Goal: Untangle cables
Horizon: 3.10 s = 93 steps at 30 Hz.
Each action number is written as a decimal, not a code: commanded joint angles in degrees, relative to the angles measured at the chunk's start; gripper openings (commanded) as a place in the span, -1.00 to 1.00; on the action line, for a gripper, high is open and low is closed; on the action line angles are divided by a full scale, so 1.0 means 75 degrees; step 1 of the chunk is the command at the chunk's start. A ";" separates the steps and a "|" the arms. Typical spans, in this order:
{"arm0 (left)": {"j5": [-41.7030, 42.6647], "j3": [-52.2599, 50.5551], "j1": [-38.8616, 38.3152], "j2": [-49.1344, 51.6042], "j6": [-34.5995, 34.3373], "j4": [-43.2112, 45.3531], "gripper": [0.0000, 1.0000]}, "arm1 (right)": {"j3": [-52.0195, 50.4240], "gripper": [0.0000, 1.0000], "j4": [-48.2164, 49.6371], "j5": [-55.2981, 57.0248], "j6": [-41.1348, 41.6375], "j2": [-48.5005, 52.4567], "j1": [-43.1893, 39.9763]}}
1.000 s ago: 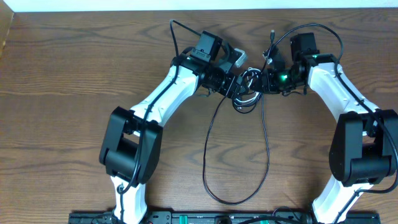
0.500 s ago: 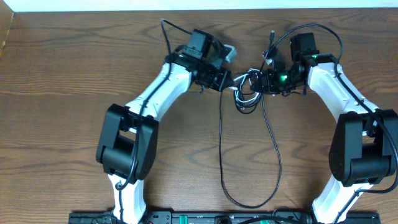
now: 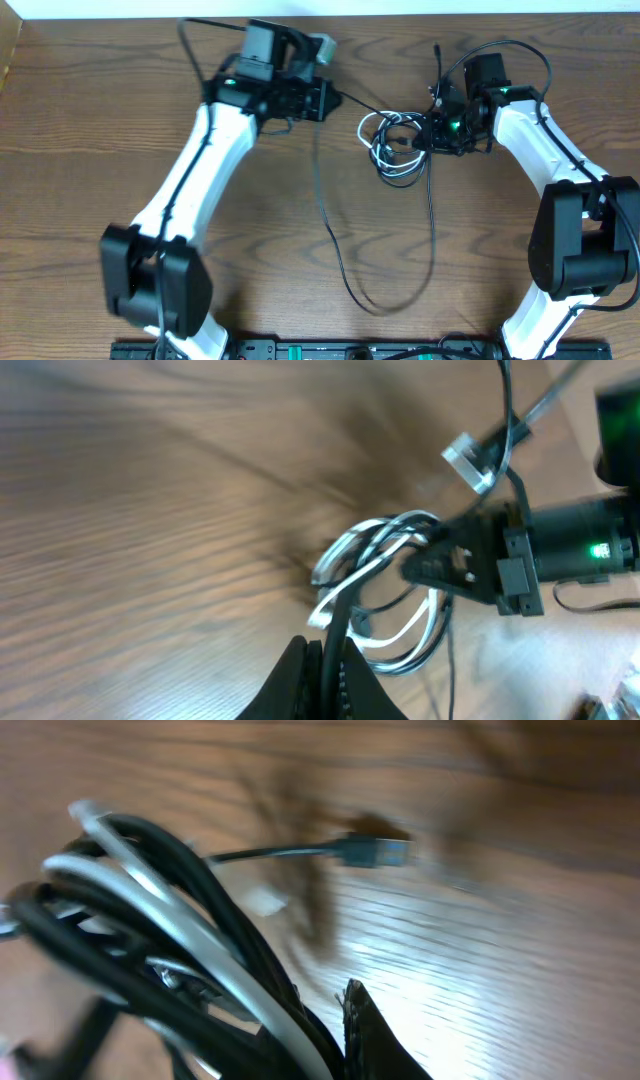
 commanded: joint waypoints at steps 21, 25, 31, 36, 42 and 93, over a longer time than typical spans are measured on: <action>-0.2264 0.0015 0.2702 -0.2964 -0.0379 -0.0746 -0.86 | 0.0064 -0.85 -0.0204 0.2445 0.0848 0.0857 -0.0213; -0.2512 0.0015 0.3325 -0.3022 -0.0373 -0.1137 -0.86 | 0.0064 -0.32 -0.0143 0.2445 0.0839 0.1011 -0.0478; -0.2276 0.0015 0.3885 -0.3019 -0.0373 -0.1323 -0.86 | 0.0064 0.54 -0.0108 0.2238 0.0618 0.1011 -0.0868; -0.1288 0.0012 0.3759 -0.3016 -0.0251 -0.1204 -0.87 | 0.0085 0.83 0.0003 0.1093 -0.0274 0.1011 -0.1037; -0.0335 0.0012 0.2929 -0.2975 -0.0256 -0.1145 -0.86 | 0.0615 0.56 -0.0335 -0.1495 -0.1964 0.0953 -0.1017; -0.0003 0.0114 0.1285 -0.3051 -0.0766 -0.0216 -0.85 | 0.1798 0.04 -0.1448 -0.0959 -0.2398 0.0475 -0.0157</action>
